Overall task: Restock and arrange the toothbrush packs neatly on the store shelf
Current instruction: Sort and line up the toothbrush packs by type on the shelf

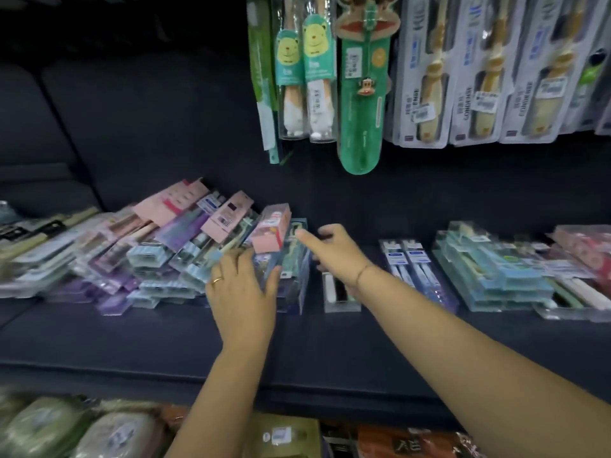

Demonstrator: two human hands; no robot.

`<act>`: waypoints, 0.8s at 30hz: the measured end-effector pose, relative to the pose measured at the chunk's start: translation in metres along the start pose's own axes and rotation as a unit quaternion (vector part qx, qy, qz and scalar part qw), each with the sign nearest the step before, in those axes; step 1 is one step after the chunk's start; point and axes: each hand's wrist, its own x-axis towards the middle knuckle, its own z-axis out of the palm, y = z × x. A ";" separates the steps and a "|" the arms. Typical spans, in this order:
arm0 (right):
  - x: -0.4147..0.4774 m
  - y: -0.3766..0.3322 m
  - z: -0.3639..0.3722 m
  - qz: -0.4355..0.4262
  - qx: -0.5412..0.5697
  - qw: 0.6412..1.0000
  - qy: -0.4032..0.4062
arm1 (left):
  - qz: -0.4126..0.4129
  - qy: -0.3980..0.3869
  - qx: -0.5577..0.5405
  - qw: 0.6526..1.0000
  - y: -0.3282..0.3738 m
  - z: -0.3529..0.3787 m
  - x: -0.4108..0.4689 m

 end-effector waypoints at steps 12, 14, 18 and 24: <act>0.036 -0.020 0.041 0.069 0.098 0.993 0.024 | -0.003 -0.048 -0.091 0.995 0.002 0.006 -0.002; 0.017 -0.015 0.022 0.058 0.119 0.991 0.018 | 0.010 -0.039 -0.051 0.998 0.006 0.008 -0.006; -0.031 -0.001 -0.042 0.038 0.158 0.985 0.060 | 0.069 0.026 -0.014 0.997 0.031 0.010 -0.024; -0.113 0.024 -0.179 0.018 0.191 0.969 0.153 | 0.244 -0.117 -0.056 0.961 0.089 0.035 -0.072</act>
